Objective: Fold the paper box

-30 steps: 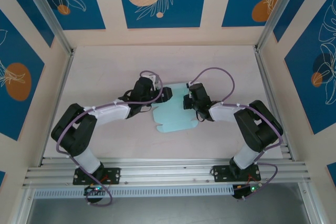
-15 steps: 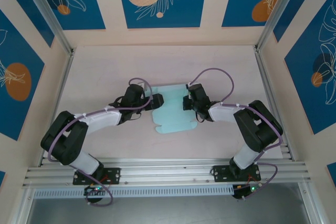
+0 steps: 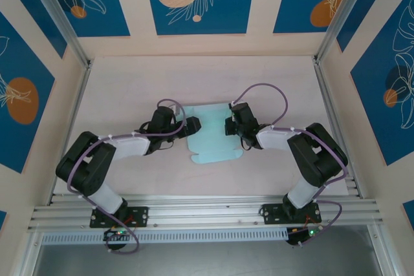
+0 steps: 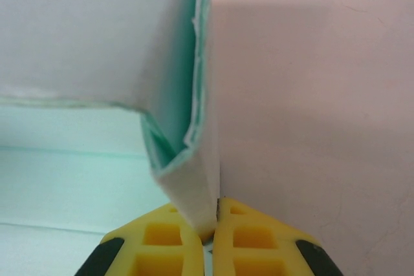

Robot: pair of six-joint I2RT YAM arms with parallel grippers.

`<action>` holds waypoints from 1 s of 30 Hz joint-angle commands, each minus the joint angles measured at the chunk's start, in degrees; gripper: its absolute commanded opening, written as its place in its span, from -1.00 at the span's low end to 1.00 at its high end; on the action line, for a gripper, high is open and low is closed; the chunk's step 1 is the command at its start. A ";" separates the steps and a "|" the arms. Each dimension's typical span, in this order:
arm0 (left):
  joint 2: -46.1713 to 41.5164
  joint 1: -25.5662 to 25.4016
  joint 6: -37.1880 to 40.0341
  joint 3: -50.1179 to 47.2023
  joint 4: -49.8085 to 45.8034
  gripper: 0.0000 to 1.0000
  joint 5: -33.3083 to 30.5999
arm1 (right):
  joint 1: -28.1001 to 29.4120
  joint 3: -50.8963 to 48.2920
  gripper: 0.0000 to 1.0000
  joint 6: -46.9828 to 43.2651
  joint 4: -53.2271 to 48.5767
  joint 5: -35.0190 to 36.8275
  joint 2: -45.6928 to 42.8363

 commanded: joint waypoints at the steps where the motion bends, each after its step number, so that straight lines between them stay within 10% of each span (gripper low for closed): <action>1: 1.53 0.34 -1.88 0.06 2.95 0.99 1.76 | 0.53 1.18 -0.84 0.30 0.37 1.17 0.33; 18: 3.75 -0.37 -2.50 0.24 11.16 0.99 1.06 | 0.66 0.84 -0.84 0.21 0.98 1.47 0.77; 30: 4.92 -1.94 -0.80 2.22 14.43 0.58 1.14 | 0.79 0.97 -0.84 0.49 0.90 1.16 1.20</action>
